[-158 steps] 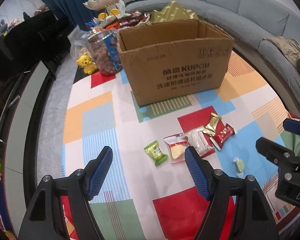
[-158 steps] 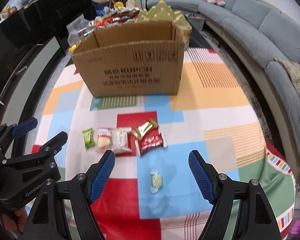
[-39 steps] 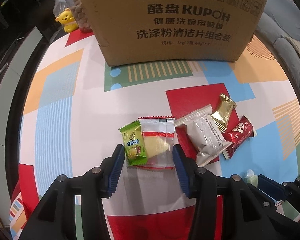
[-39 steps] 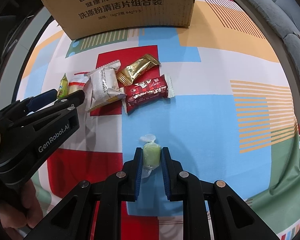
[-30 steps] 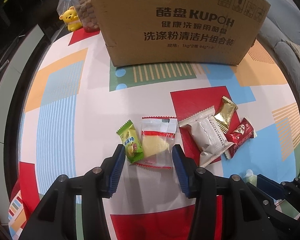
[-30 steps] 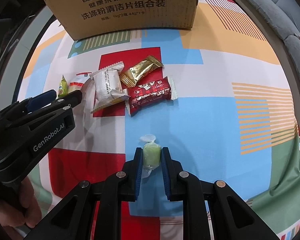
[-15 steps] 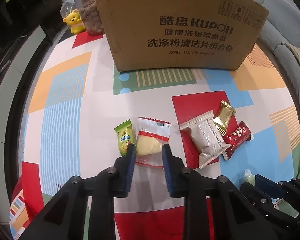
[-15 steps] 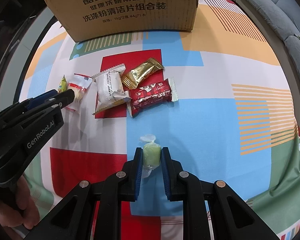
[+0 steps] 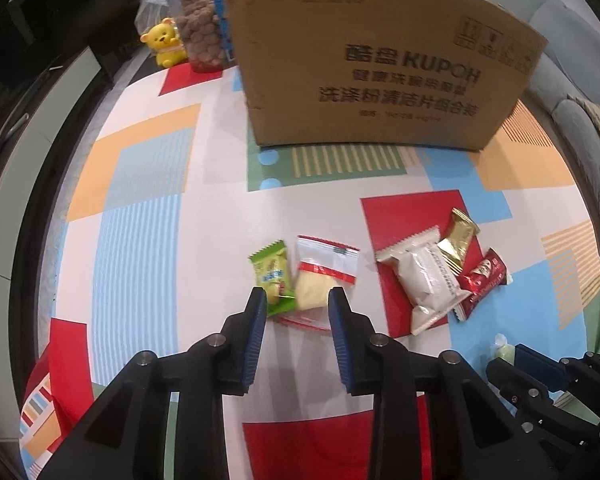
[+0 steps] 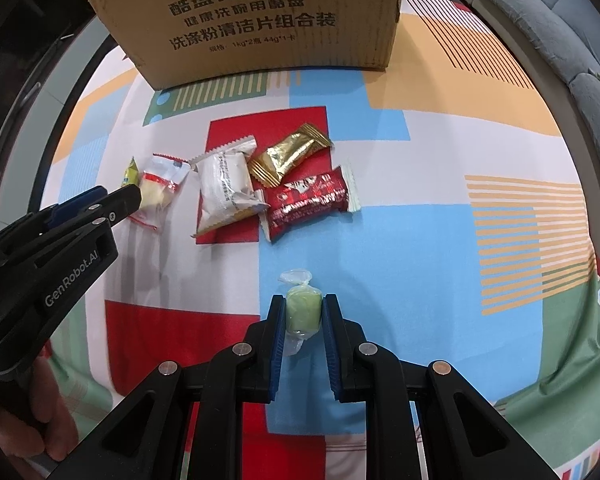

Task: Organize snacks
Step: 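Lift the pale green candy with the right tool while the left tool lifts the green packet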

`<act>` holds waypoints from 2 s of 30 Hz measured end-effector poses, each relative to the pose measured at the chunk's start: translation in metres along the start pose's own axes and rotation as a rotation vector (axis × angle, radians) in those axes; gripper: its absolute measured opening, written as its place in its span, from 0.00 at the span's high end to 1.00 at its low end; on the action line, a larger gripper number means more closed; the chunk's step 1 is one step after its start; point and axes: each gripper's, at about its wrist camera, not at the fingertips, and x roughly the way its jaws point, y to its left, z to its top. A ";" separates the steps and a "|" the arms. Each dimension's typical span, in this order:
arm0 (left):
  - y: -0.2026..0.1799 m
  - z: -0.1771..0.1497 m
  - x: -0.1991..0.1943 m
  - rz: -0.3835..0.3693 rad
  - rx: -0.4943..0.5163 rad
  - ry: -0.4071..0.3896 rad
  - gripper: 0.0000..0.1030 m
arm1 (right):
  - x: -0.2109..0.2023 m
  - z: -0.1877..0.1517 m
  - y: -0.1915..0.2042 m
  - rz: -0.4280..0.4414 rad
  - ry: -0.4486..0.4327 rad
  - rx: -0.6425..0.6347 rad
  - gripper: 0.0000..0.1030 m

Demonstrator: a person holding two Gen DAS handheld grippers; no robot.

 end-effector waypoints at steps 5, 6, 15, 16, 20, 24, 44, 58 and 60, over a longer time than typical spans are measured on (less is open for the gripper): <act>0.008 0.001 0.003 -0.016 -0.026 -0.004 0.67 | -0.003 0.003 0.007 0.003 -0.016 -0.013 0.81; 0.009 0.001 0.004 -0.020 -0.027 0.000 0.67 | -0.003 0.003 0.008 0.004 -0.018 -0.015 0.81; 0.021 0.005 0.019 -0.007 -0.059 0.019 0.67 | 0.000 0.010 0.015 0.016 -0.023 -0.018 0.81; 0.021 0.005 0.021 -0.009 -0.062 0.021 0.67 | 0.001 0.010 0.016 0.017 -0.022 -0.020 0.81; 0.020 0.007 0.026 -0.020 -0.062 0.021 0.67 | 0.006 0.011 0.015 0.019 -0.011 -0.016 0.81; 0.021 0.009 0.027 -0.031 -0.062 0.013 0.69 | 0.008 0.012 0.015 0.018 -0.006 -0.011 0.81; 0.030 0.005 0.013 -0.042 -0.085 -0.014 0.83 | 0.000 0.009 0.011 0.024 -0.024 -0.007 0.81; 0.025 -0.002 -0.032 -0.013 -0.081 -0.069 0.83 | -0.042 0.008 0.013 0.028 -0.114 -0.018 0.81; 0.025 -0.002 -0.042 -0.010 -0.080 -0.081 0.83 | -0.053 0.007 0.015 0.029 -0.138 -0.027 0.81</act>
